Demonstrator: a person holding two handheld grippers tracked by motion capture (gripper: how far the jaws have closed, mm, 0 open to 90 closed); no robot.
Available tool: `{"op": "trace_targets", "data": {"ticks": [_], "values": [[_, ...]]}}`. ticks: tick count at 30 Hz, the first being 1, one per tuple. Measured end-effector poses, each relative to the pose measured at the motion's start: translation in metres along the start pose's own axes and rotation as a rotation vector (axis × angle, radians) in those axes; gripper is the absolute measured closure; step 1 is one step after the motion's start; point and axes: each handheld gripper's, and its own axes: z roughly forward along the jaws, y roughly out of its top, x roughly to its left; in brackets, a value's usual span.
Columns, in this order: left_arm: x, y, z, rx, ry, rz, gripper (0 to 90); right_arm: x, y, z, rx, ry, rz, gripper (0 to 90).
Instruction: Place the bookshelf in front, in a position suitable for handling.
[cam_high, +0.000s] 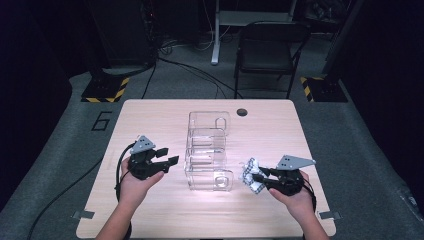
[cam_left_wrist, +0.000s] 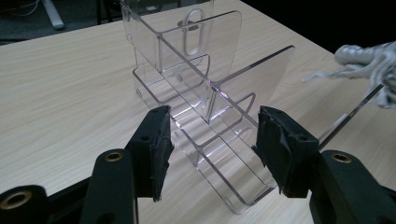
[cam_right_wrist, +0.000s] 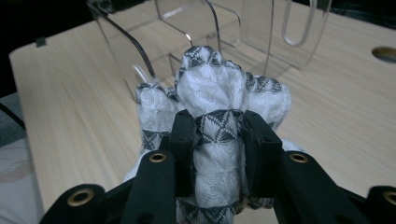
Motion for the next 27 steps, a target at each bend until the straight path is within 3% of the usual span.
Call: {"op": "trace_targets", "data": {"ticks": [5,13,18,21,27], "values": [[0.001,0.004,-0.004,-0.010,0.002,0.000,45.1,0.010,0.025,-0.005,-0.036,0.044,-0.038,68.0],[0.003,0.008,0.000,-0.008,-0.006,-0.010,45.3,0.018,0.045,0.000,-0.051,0.097,-0.069,67.7],[0.002,0.008,0.007,0.004,-0.011,-0.011,45.3,0.023,0.052,0.016,-0.036,0.127,-0.098,67.5],[0.001,0.009,0.012,0.008,-0.037,-0.016,46.4,0.025,0.057,0.027,-0.031,0.150,-0.109,67.4],[-0.001,0.011,0.017,0.009,-0.049,-0.010,46.6,0.028,0.058,0.043,-0.004,0.161,-0.125,65.7]]}}
